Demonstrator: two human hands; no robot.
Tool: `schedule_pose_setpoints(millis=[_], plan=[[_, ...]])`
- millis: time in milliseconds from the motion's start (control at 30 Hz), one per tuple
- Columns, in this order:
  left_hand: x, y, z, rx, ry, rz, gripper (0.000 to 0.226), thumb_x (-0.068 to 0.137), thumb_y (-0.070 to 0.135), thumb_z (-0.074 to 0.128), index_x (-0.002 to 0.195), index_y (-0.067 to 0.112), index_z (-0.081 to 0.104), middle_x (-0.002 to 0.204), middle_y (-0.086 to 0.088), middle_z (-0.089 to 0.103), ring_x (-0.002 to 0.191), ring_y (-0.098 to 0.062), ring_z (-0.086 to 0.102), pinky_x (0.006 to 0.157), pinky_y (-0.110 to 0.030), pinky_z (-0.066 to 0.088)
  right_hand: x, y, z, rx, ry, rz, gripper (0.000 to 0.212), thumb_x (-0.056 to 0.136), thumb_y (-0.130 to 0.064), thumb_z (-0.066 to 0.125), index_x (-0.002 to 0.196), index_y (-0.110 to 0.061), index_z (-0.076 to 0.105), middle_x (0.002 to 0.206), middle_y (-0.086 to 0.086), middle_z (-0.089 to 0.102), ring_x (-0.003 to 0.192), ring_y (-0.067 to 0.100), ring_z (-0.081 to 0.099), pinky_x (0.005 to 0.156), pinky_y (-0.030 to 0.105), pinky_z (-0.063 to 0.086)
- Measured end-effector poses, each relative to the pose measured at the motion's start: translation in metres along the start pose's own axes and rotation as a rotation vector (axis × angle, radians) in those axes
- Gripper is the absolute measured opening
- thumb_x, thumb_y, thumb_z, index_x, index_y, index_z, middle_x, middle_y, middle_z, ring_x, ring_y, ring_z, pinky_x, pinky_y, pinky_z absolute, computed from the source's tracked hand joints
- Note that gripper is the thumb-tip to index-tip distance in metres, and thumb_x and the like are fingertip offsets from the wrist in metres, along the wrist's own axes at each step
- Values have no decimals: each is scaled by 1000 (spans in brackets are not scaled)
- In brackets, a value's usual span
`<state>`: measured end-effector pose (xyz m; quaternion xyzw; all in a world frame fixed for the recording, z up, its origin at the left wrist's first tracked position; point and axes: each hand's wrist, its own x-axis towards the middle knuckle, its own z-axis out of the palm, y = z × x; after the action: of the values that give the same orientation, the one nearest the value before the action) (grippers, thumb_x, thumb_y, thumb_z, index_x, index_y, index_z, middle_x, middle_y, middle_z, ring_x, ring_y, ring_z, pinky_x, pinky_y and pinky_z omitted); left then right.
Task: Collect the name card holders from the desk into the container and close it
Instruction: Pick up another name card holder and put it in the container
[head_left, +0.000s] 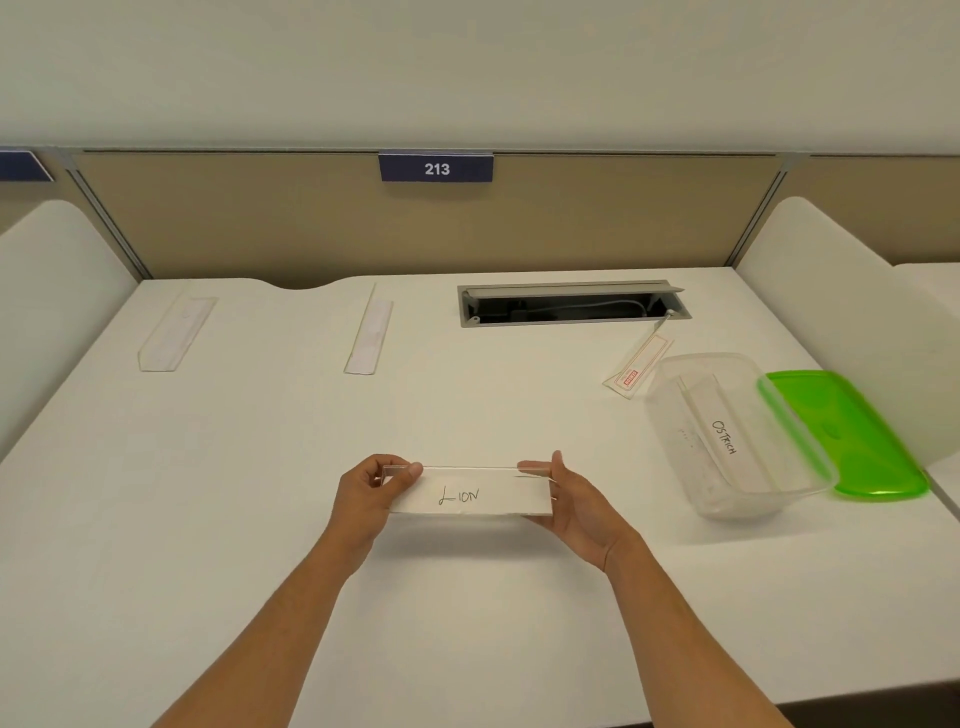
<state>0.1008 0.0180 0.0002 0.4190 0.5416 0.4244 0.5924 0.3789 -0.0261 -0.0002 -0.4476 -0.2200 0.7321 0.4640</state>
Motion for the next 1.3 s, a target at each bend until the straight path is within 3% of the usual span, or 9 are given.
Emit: schedule_pose_setpoints(millis=[133,200,433,667,767,1133,1233,1300], plan=[[3,-2,2,-2,54,-16,20,75,33,83,86,19,73,80,7,70,78,-14,65,74,-31,48,0,2,-1,-98,-23,-97,30,91,-6,63,121,-4,61,115,12,54,105,24,61,97,37,53],[5,-2,3,11,63,-20,22,75,35,84,87,21,74,80,5,70,76,-15,64,72,-32,48,2,2,0,-109,11,-104,29,90,1,63,118,-3,62,110,12,57,102,23,63,93,33,56],[8,-3,5,71,85,21,19,77,42,81,87,28,74,76,13,69,68,-5,62,68,-26,47,4,3,1,-148,86,-116,27,89,-1,65,115,-1,64,99,6,70,94,21,67,94,36,54],[12,-4,9,76,81,32,11,80,40,78,86,31,75,72,16,67,70,-5,62,69,-26,46,3,3,-1,-204,157,-125,22,89,2,64,108,-7,69,64,-9,45,70,10,57,78,27,50],[15,-3,11,81,73,31,13,79,41,78,86,30,76,75,11,68,72,-8,62,70,-27,46,3,3,-2,-210,171,-131,23,88,2,65,109,-6,69,65,-6,36,71,13,52,78,27,49],[21,-10,15,117,14,51,17,80,44,77,89,31,76,84,1,65,77,-13,58,74,-30,45,-3,-1,-9,-267,190,-145,24,88,4,64,110,-4,68,56,-14,43,68,9,56,79,26,50],[22,-11,23,120,-3,43,16,86,45,71,93,32,75,92,5,72,88,-13,62,80,-27,45,-9,-3,-15,-285,222,-186,22,87,3,66,105,-8,71,59,-13,43,69,10,55,77,24,50],[22,-11,31,145,-49,24,22,89,52,62,102,36,71,99,13,74,100,-2,63,83,-23,42,-15,-5,-21,-305,254,-225,21,85,2,68,103,-9,72,69,-5,47,77,15,54,81,26,48]])
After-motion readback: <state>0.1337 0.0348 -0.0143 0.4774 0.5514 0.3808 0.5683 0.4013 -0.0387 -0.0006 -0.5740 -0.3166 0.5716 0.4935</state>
